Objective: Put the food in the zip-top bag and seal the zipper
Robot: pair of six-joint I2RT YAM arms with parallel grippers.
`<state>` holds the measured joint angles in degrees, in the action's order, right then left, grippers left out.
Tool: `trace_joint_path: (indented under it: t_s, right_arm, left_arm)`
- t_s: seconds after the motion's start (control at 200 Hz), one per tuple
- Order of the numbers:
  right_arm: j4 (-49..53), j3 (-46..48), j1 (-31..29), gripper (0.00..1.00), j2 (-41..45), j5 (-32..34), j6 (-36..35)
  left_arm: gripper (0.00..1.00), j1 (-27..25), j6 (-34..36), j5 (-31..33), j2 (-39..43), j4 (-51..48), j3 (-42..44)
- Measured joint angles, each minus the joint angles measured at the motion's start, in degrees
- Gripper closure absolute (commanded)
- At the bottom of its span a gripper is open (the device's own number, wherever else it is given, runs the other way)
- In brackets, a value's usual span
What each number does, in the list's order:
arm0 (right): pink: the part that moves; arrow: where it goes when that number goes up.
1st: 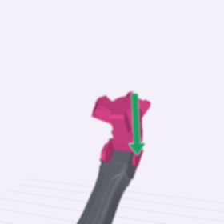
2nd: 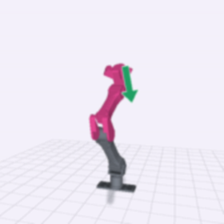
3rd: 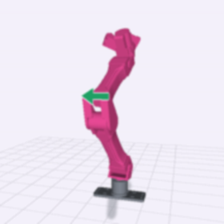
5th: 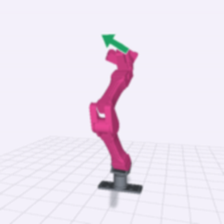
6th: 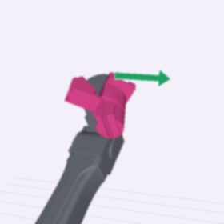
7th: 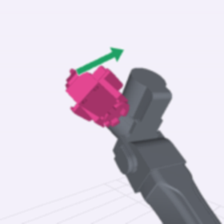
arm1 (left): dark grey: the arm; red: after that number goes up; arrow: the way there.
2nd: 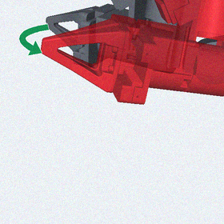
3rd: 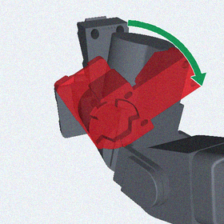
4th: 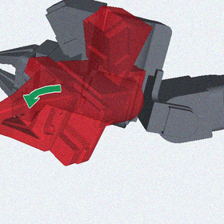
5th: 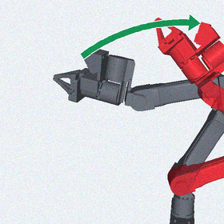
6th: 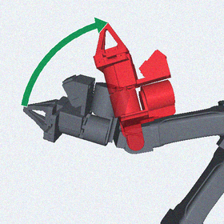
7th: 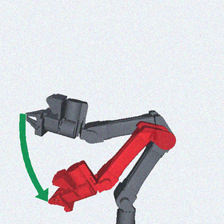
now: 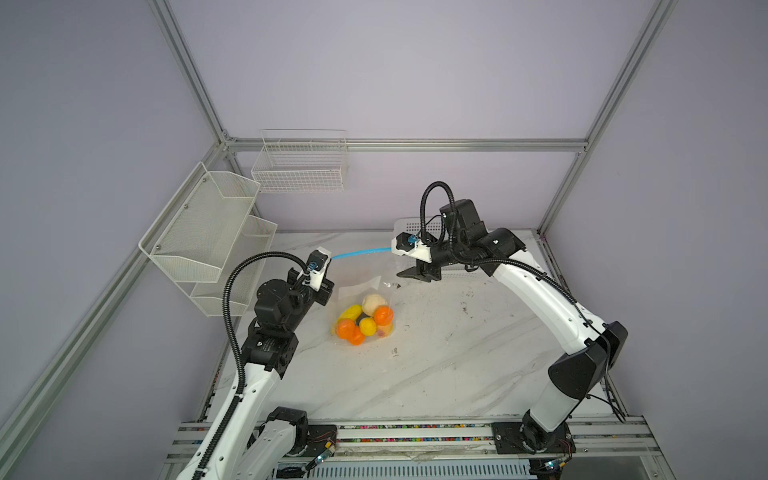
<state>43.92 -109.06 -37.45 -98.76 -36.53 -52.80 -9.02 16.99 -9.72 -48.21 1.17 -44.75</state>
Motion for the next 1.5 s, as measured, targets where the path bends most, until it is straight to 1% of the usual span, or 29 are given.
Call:
trace_joint_path:
  t_s: [0.175, 0.285, 0.365, 0.49, 0.695, 0.835, 0.9, 0.985, 1.07, 1.125, 1.23, 1.35, 1.43, 1.5]
  right_arm:
    - [0.3, -3.6, -3.8, 0.42, -2.7, 1.3, 1.5]
    - [0.4, -3.9, -5.1, 0.42, -3.5, 2.5, 2.1]
    - [0.8, -5.9, -5.4, 0.42, -5.0, 3.4, 2.1]
    - [2.7, -13.5, -5.3, 0.38, -9.9, 4.7, 1.1]
    - [9.7, -29.7, -4.9, 0.36, -21.1, 5.3, -1.4]
    - [12.8, -33.9, -4.4, 0.36, -25.4, 5.4, -2.0]
    - [13.7, -34.8, -4.2, 0.4, -26.3, 5.5, -2.0]
    - [14.5, -35.2, -3.9, 0.49, -26.5, 5.5, -2.4]
    - [15.0, -36.1, -3.8, 0.63, -26.5, 5.2, -2.4]
    - [15.0, -36.4, -3.7, 0.69, -26.5, 5.0, -2.8]
    - [15.2, -36.5, -3.7, 0.73, -26.5, 4.8, -2.9]
    - [15.3, -36.5, -3.7, 0.82, -26.5, 4.7, -3.1]
    - [15.3, -36.4, -3.7, 0.84, -26.5, 4.7, -2.9]
    - [15.3, -36.4, -3.7, 0.87, -26.5, 4.8, -2.9]
  left_arm:
    - [1.0, 0.0, -0.5, -0.4, 0.1, 0.0, 0.0]
    - [1.0, 0.0, -0.5, -0.6, 0.5, 0.0, 0.0]
    - [1.0, 0.0, -0.6, -0.7, 0.7, 0.0, 0.0]
    - [1.0, 0.0, -0.9, -1.0, 0.7, 0.0, 0.0]
    - [1.0, 0.0, -1.0, -1.7, 1.2, 0.0, 0.0]
    - [1.0, 0.0, -1.0, -2.1, 1.4, 0.0, 0.0]
    - [1.0, 0.0, -1.0, -2.1, 1.4, 0.0, 0.0]
    - [1.0, 0.0, -1.0, -2.1, 1.4, 0.0, 0.0]
    - [1.0, 0.0, -1.0, -2.1, 1.5, 0.0, 0.0]
    - [1.0, 0.0, -1.0, -2.1, 1.6, 0.0, 0.0]
    - [1.0, 0.0, -1.0, -2.2, 1.7, 0.0, 0.0]
    - [1.0, 0.0, -1.0, -2.2, 1.8, 0.0, 0.0]
    - [1.0, 0.0, -1.0, -2.2, 1.8, 0.0, 0.0]
    - [1.0, 0.0, -1.0, -2.2, 1.8, 0.0, 0.0]
